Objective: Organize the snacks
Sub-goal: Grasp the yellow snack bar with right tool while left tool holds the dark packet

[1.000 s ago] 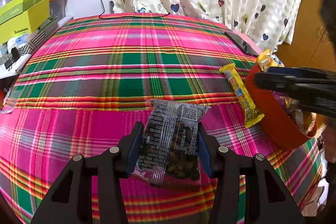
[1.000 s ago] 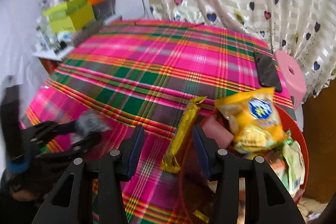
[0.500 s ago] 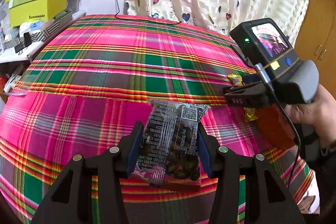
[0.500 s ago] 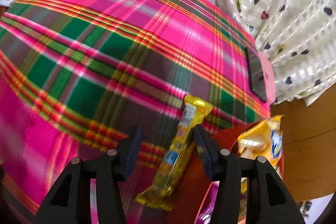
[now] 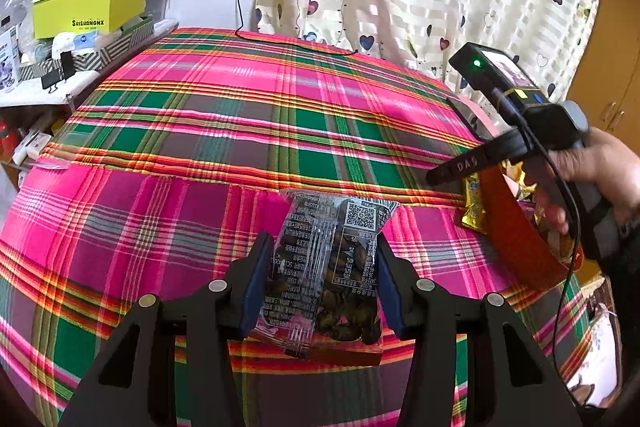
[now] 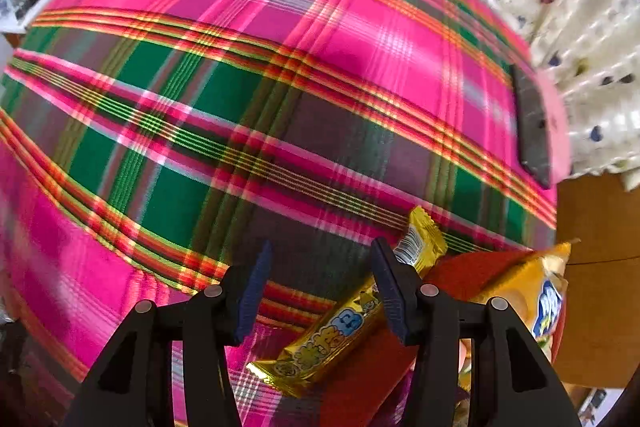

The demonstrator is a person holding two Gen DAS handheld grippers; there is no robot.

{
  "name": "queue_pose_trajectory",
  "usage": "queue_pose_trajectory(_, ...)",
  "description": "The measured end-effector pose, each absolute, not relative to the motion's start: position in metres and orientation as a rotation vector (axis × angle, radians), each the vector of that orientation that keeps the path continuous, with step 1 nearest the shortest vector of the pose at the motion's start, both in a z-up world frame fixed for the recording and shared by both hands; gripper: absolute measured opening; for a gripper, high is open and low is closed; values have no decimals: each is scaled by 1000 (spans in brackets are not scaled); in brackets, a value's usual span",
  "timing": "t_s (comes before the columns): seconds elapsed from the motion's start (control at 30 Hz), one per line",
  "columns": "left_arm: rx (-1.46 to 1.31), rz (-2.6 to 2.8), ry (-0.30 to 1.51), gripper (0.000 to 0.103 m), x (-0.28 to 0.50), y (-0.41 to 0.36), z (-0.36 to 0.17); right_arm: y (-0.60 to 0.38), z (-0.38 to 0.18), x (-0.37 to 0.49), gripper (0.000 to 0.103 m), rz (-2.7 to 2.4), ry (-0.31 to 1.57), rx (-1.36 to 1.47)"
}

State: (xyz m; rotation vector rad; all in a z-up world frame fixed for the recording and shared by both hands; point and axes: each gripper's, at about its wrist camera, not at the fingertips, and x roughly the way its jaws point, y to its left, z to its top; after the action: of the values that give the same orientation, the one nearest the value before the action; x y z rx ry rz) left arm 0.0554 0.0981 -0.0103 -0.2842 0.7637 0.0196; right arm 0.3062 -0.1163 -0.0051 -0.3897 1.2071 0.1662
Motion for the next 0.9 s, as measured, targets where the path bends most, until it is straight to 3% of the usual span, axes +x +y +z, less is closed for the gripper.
queue_pose_trajectory(0.3,-285,21,760,50,51,96,-8,-109,5,297,51,502,1315,-170)
queue_pose_trajectory(0.5,-287,32,754,50,47,98,-5,-109,32,290,51,359,1200,-260)
queue_pose_trajectory(0.9,-313,19,748,50,41,105,-8,-124,14,330,51,122,1375,-446)
